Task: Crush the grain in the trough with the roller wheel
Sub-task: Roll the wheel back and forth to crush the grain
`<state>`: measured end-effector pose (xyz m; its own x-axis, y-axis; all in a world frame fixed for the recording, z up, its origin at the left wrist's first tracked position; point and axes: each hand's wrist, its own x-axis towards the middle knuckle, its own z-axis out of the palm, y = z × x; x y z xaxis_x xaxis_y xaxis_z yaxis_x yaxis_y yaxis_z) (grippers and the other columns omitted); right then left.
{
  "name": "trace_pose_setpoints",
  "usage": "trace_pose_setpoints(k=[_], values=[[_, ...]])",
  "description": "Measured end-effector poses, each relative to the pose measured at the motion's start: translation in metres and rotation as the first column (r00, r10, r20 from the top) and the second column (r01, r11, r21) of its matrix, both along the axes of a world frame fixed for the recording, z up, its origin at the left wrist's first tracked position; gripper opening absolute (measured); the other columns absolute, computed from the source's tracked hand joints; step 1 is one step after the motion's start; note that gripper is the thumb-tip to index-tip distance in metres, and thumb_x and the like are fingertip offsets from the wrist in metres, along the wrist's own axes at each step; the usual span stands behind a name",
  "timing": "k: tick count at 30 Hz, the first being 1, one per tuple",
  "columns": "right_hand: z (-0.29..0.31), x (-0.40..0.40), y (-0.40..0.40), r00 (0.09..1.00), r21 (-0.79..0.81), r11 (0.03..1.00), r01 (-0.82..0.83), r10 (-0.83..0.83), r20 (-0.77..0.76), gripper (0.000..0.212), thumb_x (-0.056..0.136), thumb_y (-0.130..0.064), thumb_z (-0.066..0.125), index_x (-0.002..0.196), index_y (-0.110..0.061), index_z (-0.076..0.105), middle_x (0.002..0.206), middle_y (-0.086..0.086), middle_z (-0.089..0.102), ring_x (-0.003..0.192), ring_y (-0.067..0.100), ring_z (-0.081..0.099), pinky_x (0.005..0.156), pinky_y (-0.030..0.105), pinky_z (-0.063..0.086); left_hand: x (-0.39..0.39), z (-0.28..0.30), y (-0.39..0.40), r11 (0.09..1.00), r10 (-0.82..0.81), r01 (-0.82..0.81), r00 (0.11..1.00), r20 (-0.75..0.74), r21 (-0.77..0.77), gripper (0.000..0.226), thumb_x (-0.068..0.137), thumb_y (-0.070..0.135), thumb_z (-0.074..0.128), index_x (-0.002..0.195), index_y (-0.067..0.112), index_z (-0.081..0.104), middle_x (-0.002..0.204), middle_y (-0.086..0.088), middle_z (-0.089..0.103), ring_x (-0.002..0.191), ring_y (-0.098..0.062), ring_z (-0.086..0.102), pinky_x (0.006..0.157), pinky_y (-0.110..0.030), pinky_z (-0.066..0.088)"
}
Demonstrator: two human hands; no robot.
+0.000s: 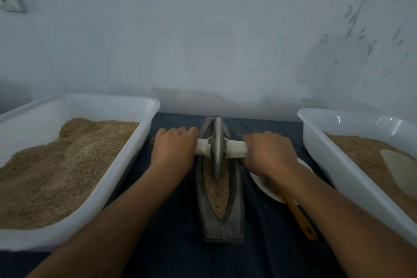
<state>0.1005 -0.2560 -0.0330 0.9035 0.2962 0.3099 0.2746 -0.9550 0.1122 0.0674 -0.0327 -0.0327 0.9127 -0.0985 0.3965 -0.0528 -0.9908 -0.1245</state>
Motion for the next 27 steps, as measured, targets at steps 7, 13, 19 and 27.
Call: trace_pose_setpoints(k=[7, 13, 19, 27], values=[[-0.013, -0.064, -0.009, 0.969, 0.089, 0.981, -0.172, 0.152, 0.194, 0.024, 0.086, -0.039, 0.068, 0.093, -0.022, 0.052, 0.083, -0.003, 0.06, 0.07, 0.023, 0.057, 0.057, 0.035, 0.033, -0.063, -0.003, -0.003, 0.998, -0.05, 0.048, 0.997, 0.051, 0.049, 0.045, 0.084, 0.027, 0.071, 0.113, 0.024, 0.036, 0.113, 0.001, 0.052, 0.104, -0.02, 0.051, 0.091, -0.035, 0.039], [-0.008, -0.096, -0.016, 0.94, 0.072, 0.971, -0.229, 0.201, 0.276, 0.029, 0.078, -0.032, 0.077, 0.097, -0.019, 0.059, 0.081, 0.0, 0.059, 0.066, 0.024, 0.056, 0.057, 0.037, 0.043, -0.083, -0.004, 0.0, 0.993, -0.109, 0.104, 0.988, 0.109, 0.052, 0.041, 0.084, 0.033, 0.069, 0.105, 0.027, 0.034, 0.104, 0.006, 0.047, 0.094, -0.016, 0.047, 0.082, -0.033, 0.032], [-0.009, -0.069, -0.011, 0.959, 0.028, 0.984, -0.174, 0.163, 0.232, 0.03, 0.082, -0.043, 0.073, 0.092, -0.021, 0.054, 0.081, -0.001, 0.062, 0.066, 0.024, 0.059, 0.055, 0.033, 0.031, -0.056, -0.006, 0.001, 0.997, -0.07, 0.071, 0.996, 0.054, -0.013, 0.047, 0.083, 0.022, 0.067, 0.094, 0.029, 0.022, 0.097, 0.006, 0.047, 0.088, -0.016, 0.047, 0.081, -0.033, 0.034], [0.006, 0.01, 0.002, 0.998, -0.03, 0.999, 0.018, -0.02, -0.054, 0.025, 0.082, -0.053, 0.062, 0.079, -0.033, 0.047, 0.075, -0.01, 0.054, 0.064, 0.014, 0.05, 0.05, 0.028, 0.026, 0.008, -0.006, 0.0, 1.0, 0.024, -0.024, 0.999, 0.028, 0.016, 0.035, 0.086, 0.018, 0.067, 0.092, 0.023, 0.034, 0.096, 0.001, 0.057, 0.086, -0.02, 0.058, 0.074, -0.033, 0.031]])
